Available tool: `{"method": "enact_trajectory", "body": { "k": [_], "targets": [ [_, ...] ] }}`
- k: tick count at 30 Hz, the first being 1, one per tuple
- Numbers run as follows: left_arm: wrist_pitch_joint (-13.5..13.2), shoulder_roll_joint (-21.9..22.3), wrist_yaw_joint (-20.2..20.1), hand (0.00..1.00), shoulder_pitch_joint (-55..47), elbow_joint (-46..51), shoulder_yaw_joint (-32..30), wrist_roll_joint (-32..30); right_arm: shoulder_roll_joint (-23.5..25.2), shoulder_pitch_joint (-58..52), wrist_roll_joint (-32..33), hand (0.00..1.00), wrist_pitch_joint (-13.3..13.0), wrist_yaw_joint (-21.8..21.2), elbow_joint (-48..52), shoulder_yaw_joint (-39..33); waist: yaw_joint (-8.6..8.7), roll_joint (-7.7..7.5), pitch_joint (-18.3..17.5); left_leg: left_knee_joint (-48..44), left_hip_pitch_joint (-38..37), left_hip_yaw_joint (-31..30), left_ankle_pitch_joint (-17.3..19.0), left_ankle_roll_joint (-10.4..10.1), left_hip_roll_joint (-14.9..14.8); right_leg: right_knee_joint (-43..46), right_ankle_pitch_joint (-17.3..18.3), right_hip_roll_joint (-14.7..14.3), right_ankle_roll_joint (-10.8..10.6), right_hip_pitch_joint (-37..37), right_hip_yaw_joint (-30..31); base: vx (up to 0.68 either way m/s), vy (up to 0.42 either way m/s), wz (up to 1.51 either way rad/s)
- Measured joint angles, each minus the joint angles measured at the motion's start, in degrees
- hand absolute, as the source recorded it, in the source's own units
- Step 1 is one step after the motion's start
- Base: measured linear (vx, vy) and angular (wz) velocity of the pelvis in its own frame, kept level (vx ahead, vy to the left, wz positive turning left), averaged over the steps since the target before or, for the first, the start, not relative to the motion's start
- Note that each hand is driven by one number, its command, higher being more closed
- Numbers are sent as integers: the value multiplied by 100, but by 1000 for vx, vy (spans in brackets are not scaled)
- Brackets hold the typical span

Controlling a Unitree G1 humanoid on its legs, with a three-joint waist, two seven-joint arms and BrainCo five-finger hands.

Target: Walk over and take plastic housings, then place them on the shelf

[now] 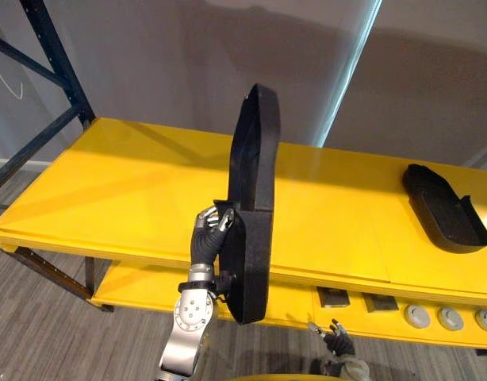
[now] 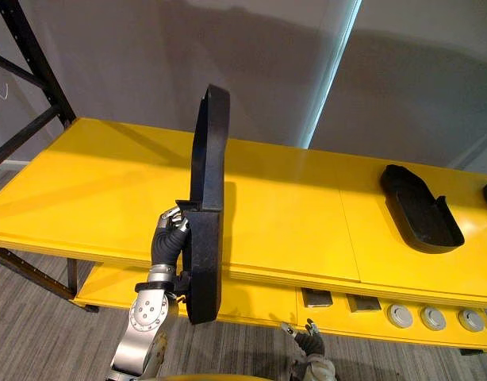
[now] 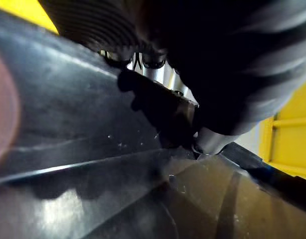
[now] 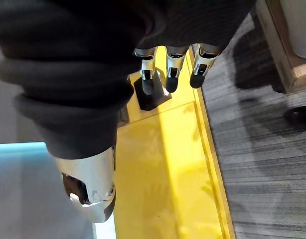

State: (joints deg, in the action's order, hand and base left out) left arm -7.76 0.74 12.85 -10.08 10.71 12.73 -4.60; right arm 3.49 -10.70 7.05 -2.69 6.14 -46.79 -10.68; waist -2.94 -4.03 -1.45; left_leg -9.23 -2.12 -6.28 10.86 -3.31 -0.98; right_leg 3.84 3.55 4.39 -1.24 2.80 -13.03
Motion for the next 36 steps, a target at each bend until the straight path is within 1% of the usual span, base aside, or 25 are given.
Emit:
{"method": "enact_trajectory", "body": {
  "k": [1, 2, 4, 5, 7, 8, 9, 10, 11, 12, 14, 15, 18, 19, 20, 22, 24, 26, 29, 30, 31, 32, 34, 35, 36],
  "targets": [
    [23, -59, 50, 100, 13, -79, -124, -92, -34, 21, -13, 0, 7, -24, -46, 66, -14, -47, -14, 37, -9, 174, -67, 26, 26, -22, -44, 45, -52, -13, 133, 33, 70, -41],
    [114, -113, 163, 100, 41, -162, -216, -208, -34, 19, -65, 0, -3, -25, -59, 80, 70, -35, -6, -30, 12, 189, -67, 26, 62, -17, -95, 79, -127, -13, 166, 28, 83, -25],
    [210, -152, 257, 100, 172, -253, -233, -330, -39, 1, -93, 0, -9, -16, -154, 28, 98, -55, -9, -59, 20, 197, -67, 26, 121, -13, -94, 134, -129, -17, 230, -24, 56, -3],
    [229, -155, 282, 100, 244, -287, -233, -415, -35, 29, -97, 0, -8, -18, -180, -6, 97, -30, 12, -58, 23, 197, -68, 28, 126, -23, -107, 138, -147, -19, 230, -40, 34, -2],
    [275, -279, 398, 100, 716, -745, -276, -631, -37, 26, -124, 0, -2, -25, -251, -13, 111, -42, 17, -22, 31, 199, -126, 119, 146, -109, -147, 145, -193, -10, 259, -71, -3, -2],
    [294, -299, 420, 100, 820, -850, -315, -672, -39, 29, -138, 0, -3, -28, -251, -12, 136, -41, 17, 22, 26, 201, -158, 163, 146, -130, -153, 141, -202, -16, 266, -77, -28, 1],
    [311, -320, 483, 100, 965, -1004, -382, -738, -42, 31, -167, 0, -3, -31, -254, -11, 212, -44, 18, 90, 27, 194, -203, 185, 145, -166, -159, 137, -202, -23, 267, -87, -45, 1],
    [358, -327, 520, 100, 1152, -1206, -467, -758, -58, 63, -212, 0, -6, -31, -280, -13, 235, -44, 18, 189, 27, 189, -274, 221, 136, -207, -202, 117, -198, -59, 285, -79, -41, -4],
    [376, -327, 548, 100, 1227, -1299, -491, -765, -74, 97, -223, 0, -12, -35, -340, -14, 242, -29, 26, 250, 26, 203, -323, 205, 118, -213, -242, 96, -178, -105, 319, -119, -52, -16],
    [422, -327, 618, 100, 1371, -1455, -507, -788, -94, 148, -268, 0, -10, -44, -412, -16, 255, 27, 71, 369, 32, 218, -428, 212, 94, -230, -310, 70, -152, -172, 371, -146, -54, -17],
    [487, -328, 633, 100, 1532, -1644, -594, -849, -132, 155, -316, 0, -9, -98, -431, -13, 352, 77, 111, 557, 36, 215, -567, 208, 87, -304, -363, 70, -167, -235, 390, -169, -51, -8],
    [512, -343, 664, 100, 1623, -1805, -624, -880, -178, 183, -318, 0, -8, -112, -469, -13, 396, 113, 137, 650, 11, 224, -640, 186, 56, -355, -447, 62, -138, -249, 412, -156, -34, -11],
    [626, -446, 779, 100, 1898, -2176, -697, -979, -199, 189, -321, 0, -9, -132, -524, 4, 507, 101, 159, 776, 3, 278, -729, 148, -10, -447, -583, -15, -104, -298, 517, -182, -54, -16],
    [694, -503, 867, 100, 2109, -2382, -750, -1038, -209, 192, -323, 0, -9, -134, -554, 12, 534, 84, 173, 871, 9, 302, -795, 70, -35, -534, -655, -42, -64, -318, 535, -183, -62, -12],
    [740, -514, 885, 100, 2212, -2470, -771, -1105, -221, 181, -320, 0, -11, -134, -577, 15, 544, 76, 181, 910, 16, 302, -829, 50, -40, -569, -690, -51, -66, -323, 537, -217, -74, -9],
    [831, -571, 976, 100, 2563, -2784, -832, -1289, -286, 178, -325, 0, -12, -134, -576, 42, 586, 61, 213, 1020, 45, 315, -902, 25, -58, -695, -721, -74, -85, -348, 556, -151, -52, -8],
    [982, -631, 1066, 100, 2912, -3017, -889, -1412, -336, 190, -325, 0, -18, -137, -562, 60, 618, 47, 268, 1197, 70, 313, -942, -36, -85, -765, -719, -113, -88, -418, 601, -136, -57, -9],
    [1015, -706, 1114, 100, 3142, -3244, -979, -1405, -339, 202, -326, 0, -23, -137, -552, 96, 705, 41, 281, 1388, 104, 302, -977, -84, -117, -914, -718, -171, -89, -469, 673, -78, -55, -8],
    [1066, -723, 1139, 100, 3380, -3522, -1125, -1345, -338, 201, -324, 0, -21, -140, -479, 123, 733, 64, 314, 1493, 135, 303, -1018, -113, -142, -916, -719, -206, -89, -598, 699, -13, -26, -4],
    [1137, -762, 1147, 100, 3513, -3681, -1125, -1284, -339, 186, -322, 0, -20, -141, -426, 123, 763, 92, 347, 1493, 161, 305, -1130, -121, -176, -914, -720, -239, -90, -621, 698, 0, 0, 0],
    [1186, -813, 1171, 100, 3580, -3833, -1140, -1221, -334, 183, -323, 0, -19, -141, -402, 137, 823, 99, 356, 1493, 160, 313, -1181, -112, -197, -907, -723, -262, -92, -619, 697, 37, -22, -2],
    [1222, -822, 1176, 100, 3588, -3850, -1182, -1202, -333, 186, -322, 0, -19, -140, -386, 161, 846, 99, 356, 1493, 161, 313, -1182, -113, -199, -901, -732, -266, -102, -619, 697, 64, -17, -1],
    [1262, -822, 1210, 100, 3631, -3855, -1317, -1194, -322, 182, -317, 0, -22, -142, -349, 188, 862, 102, 367, 1485, 166, 332, -1202, -142, -196, -894, -892, -265, -91, -648, 715, 85, -5, -2],
    [1263, -824, 1218, 100, 3656, -3857, -1331, -1194, -323, 186, -318, 0, -22, -142, -348, 191, 860, 111, 373, 1466, 184, 330, -1201, -142, -198, -895, -892, -267, -92, -662, 715, 93, 0, -2],
    [1264, -833, 1222, 100, 3774, -3894, -1344, -1194, -322, 195, -317, 0, -24, -143, -348, 201, 853, 122, 387, 1458, 245, 324, -1228, -107, -198, -894, -945, -272, -14, -723, 715, 120, 5, 2]
  ]
}}
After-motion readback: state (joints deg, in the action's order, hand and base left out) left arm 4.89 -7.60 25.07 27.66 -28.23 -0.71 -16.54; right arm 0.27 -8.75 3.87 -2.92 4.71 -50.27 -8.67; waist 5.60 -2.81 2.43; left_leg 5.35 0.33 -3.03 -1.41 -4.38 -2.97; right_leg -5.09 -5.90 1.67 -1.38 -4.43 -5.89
